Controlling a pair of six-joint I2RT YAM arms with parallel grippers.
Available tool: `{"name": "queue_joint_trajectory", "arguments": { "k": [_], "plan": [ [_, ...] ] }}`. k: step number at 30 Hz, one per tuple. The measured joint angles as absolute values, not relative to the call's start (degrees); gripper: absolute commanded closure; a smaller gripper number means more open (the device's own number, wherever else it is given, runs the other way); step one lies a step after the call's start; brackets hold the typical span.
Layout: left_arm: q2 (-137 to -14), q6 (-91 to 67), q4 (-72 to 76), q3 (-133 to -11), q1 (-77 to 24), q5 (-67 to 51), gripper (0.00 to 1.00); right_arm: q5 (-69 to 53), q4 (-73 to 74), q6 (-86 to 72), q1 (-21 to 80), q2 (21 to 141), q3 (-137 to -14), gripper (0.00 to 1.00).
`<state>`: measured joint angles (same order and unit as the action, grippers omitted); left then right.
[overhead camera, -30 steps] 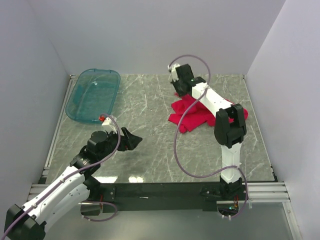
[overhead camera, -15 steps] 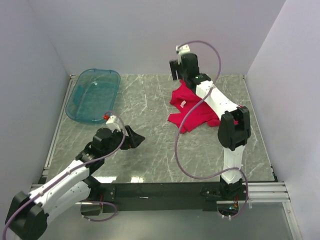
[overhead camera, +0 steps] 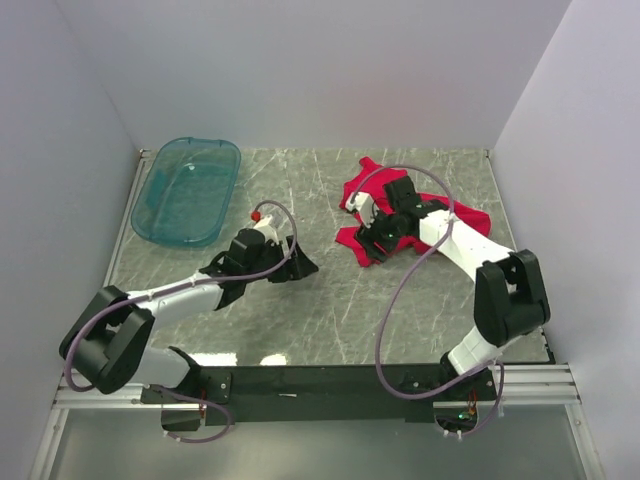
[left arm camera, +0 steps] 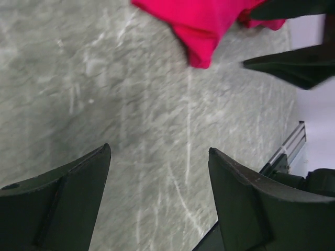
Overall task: Fold and stack the t-shirts
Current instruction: Flatten the tshirt out
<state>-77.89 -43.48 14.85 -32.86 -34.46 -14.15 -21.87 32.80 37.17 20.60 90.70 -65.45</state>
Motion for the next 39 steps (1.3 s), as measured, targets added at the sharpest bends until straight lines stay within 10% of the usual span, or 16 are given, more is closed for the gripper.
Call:
{"name": "queue_joint_trajectory", "arguments": {
  "k": [17, 27, 39],
  "plan": [
    [-55.66, -46.76, 11.22, -21.17, -35.83, -8.12, 0.18, -9.08, 26.33, 33.67, 23.92, 99.92, -65.6, 0.45],
    [-47.16, -47.77, 8.01, -19.03, -35.83, -6.98, 0.18, -6.04, 26.46, 31.7, 23.92, 101.14, -65.8, 0.86],
    [-44.73, -47.81, 6.7, -18.17, -35.83, -6.5, 0.18, -9.41, 32.69, 33.85, 23.92, 94.43, -65.78, 1.0]
  ]
}}
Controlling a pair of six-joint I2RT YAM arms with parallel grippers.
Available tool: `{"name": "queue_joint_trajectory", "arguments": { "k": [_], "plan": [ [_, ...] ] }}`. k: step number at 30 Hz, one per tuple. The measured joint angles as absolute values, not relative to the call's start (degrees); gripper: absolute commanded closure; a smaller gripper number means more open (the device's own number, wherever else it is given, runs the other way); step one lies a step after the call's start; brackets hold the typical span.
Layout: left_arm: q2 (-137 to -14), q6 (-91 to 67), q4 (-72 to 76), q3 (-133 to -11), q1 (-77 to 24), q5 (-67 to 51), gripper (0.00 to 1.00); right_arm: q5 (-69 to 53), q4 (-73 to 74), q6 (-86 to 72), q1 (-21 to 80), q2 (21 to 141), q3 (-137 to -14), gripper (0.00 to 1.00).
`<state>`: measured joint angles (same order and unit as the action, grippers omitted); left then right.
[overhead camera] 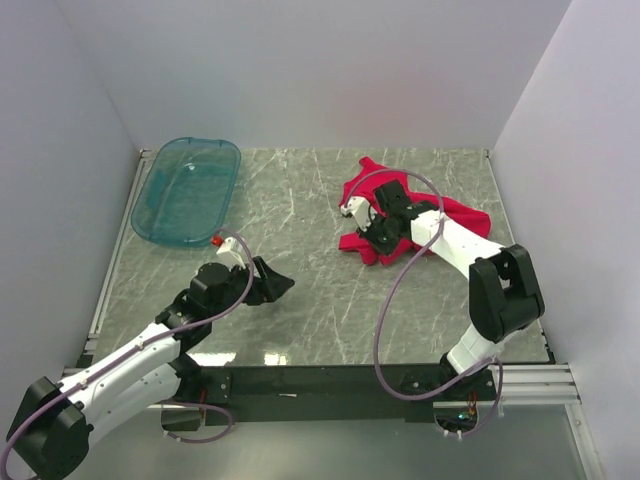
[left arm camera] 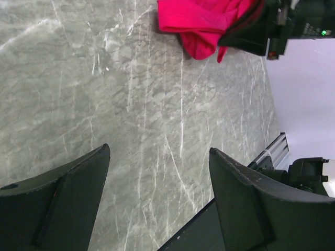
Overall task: Fold and stack the t-shirts
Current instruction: Flatten the tshirt out
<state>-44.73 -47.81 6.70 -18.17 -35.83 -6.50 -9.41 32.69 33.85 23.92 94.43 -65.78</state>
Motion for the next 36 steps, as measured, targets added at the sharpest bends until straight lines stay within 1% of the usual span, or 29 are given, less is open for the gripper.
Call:
{"name": "queue_joint_trajectory", "arguments": {
  "k": [6, 10, 14, 16, 17, 19, 22, 25, 28, 31, 33, 36],
  "plan": [
    [-44.16, -47.81, 6.11, -18.09, -35.83, -6.42, 0.18, -18.26, 40.75, 39.13, 25.12, 91.59, -65.76, 1.0],
    [-43.51, -47.81, 6.11, -18.09, -35.83, -6.2, 0.18, -27.14, 49.47, 46.54, 30.48, 87.13, -65.3, 1.0],
    [-43.33, -47.92, 6.15, -18.0, -35.83, -6.17, 0.17, -33.91, 55.35, 50.54, 43.11, 83.02, -62.78, 0.62],
    [-43.51, -47.97, 6.24, -17.98, -35.83, -6.2, 0.17, -36.4, 57.91, 51.72, 47.29, 82.85, -61.76, 0.62],
    [-43.83, -47.97, 6.48, -17.98, -35.83, -6.22, 0.17, -37.17, 58.98, 52.05, 47.64, 83.09, -61.58, 0.61],
    [-44.86, -47.97, 6.59, -17.98, -35.83, -6.24, 0.17, -39.05, 60.2, 52.38, 45.3, 83.46, -61.6, 0.61],
    [-47.11, -47.97, 6.63, -17.98, -35.83, -6.24, 0.17, -41.47, 60.31, 51.72, 36.95, 83.24, -62.72, 0.61],
    [-50.22, -47.9, 7.66, -18.02, -35.83, -6.2, 0.16, -41.19, 56.12, 47.55, 27.66, 81.47, -63.07, 0.61],
    [-57.25, -47.27, 8.84, -20.08, -35.83, -6.13, 0.16, -37.17, 49.25, 41.12, 20.43, 78.94, -62.13, 0.6],
    [-68.34, -45.08, 8.88, -27.03, -35.83, -5.69, 0.16, -34.59, 42.33, 35.27, 15.84, 78.22, -60.25, 0.6],
    [-76.42, -43.03, 8.71, -33.95, -35.83, -4.82, 0.16, -33.8, 39.2, 32.47, 13.78, 78.24, -58.87, 0.6],
    [-88.01, -40.47, 8.25, -45.41, -35.42, -3.53, 0.2, -33.65, 36.62, 29.5, 10.74, 78.22, -57.3, 0.6]
  ]
}}
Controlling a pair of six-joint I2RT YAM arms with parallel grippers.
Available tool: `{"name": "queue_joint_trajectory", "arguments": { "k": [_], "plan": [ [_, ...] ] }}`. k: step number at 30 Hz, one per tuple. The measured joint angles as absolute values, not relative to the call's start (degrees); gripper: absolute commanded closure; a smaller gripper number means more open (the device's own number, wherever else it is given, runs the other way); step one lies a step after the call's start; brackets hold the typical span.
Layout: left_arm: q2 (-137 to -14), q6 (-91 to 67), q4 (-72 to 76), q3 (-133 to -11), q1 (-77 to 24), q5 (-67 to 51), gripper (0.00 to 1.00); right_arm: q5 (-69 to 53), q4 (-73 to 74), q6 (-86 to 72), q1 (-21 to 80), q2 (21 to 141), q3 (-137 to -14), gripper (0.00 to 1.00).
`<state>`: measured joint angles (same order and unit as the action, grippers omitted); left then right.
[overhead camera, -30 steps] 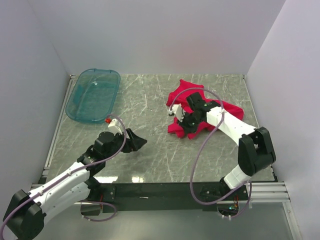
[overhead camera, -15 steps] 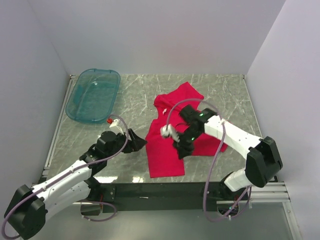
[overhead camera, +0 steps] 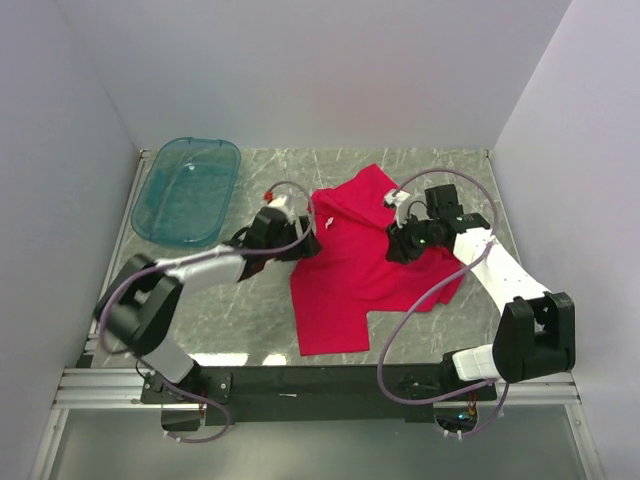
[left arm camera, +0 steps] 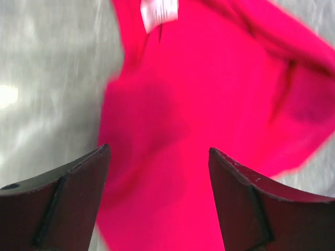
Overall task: Fold and stack the t-shirts
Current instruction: Flatten the tshirt out
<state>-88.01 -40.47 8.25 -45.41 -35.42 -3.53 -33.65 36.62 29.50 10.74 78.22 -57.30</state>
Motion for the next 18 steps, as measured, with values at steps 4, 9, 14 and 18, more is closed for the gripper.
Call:
{"name": "queue_joint_trajectory", "arguments": {
  "k": [4, 9, 14, 18],
  "plan": [
    [-99.72, -37.8, 5.28, -57.93, -34.26, -3.11, 0.27, -34.89, 33.98, 27.4, 7.53, 77.3, -55.4, 0.6],
    [-105.32, -35.53, -0.1, -62.46, -33.43, -3.09, 0.28, -37.08, 33.26, 26.37, 4.1, 75.96, -54.3, 0.6],
    [-105.36, -34.22, -3.38, -61.98, -33.41, -3.9, 0.46, -38.3, 32.95, 26.13, 3.46, 75.96, -54.3, 0.6],
    [-104.68, -34.0, -3.95, -59.99, -33.41, -5.48, 0.99, -38.92, 32.93, 25.98, 3.31, 75.96, -54.3, 0.6]
  ]
}}
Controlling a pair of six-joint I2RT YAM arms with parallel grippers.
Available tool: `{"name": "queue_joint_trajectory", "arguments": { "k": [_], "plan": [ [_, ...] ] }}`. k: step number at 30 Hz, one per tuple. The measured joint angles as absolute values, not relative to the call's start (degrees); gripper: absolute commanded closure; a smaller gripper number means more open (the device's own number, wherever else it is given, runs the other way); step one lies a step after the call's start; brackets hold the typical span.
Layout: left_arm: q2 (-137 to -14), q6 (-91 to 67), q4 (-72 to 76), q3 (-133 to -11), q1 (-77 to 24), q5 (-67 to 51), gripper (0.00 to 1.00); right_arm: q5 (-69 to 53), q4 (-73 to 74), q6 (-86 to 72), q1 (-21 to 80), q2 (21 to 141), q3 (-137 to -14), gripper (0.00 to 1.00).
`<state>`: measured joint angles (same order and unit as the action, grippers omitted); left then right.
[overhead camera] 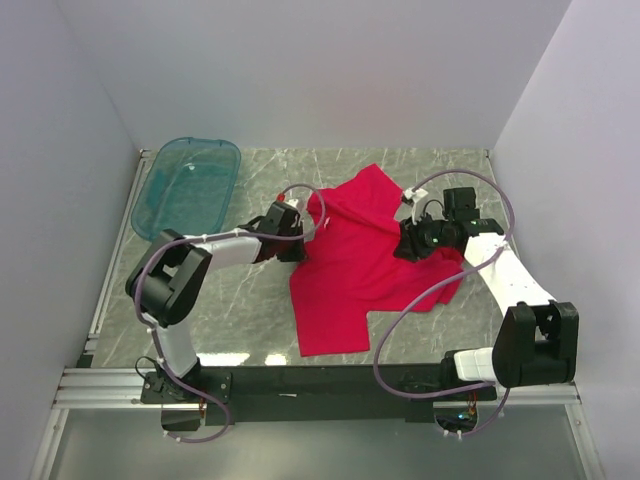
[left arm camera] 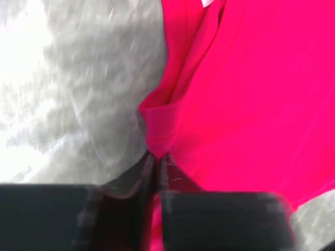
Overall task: Fold and stack the t-shirts
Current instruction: Flatten the tshirt out
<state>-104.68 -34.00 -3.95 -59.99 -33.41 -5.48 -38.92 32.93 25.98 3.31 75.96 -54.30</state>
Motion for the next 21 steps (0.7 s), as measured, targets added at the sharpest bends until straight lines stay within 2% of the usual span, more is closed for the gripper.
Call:
{"name": "queue_joint_trajectory", "arguments": {
  "k": [5, 10, 13, 15, 17, 21],
  "plan": [
    [-96.99, -35.27, -6.46, -53.63, -33.34, -1.63, 1.0, -39.11, 32.91, 25.76, 2.33, 75.5, -54.26, 0.6],
    [-75.68, -40.23, -11.73, -43.27, -31.48, 5.82, 1.0, -38.94, 32.47, 25.12, 1.02, 73.52, -53.93, 0.6],
    [-61.25, -42.48, -14.81, -37.32, -30.33, 8.05, 0.5, -38.04, 31.83, 24.69, 0.69, 72.77, -53.93, 0.59],
    [-53.91, -43.9, -16.49, -34.22, -30.28, 8.19, 0.26, -37.04, 31.42, 24.38, 0.6, 72.84, -53.93, 0.59],
    [-49.52, -44.49, -18.81, -32.73, -30.28, 7.97, 0.19, -35.44, 30.96, 23.77, 0.6, 73.23, -53.93, 0.59],
    [-44.53, -44.58, -22.33, -32.21, -30.28, 8.36, 0.18, -32.62, 30.24, 22.11, 0.6, 76.03, -54.22, 0.59]
  ]
}}
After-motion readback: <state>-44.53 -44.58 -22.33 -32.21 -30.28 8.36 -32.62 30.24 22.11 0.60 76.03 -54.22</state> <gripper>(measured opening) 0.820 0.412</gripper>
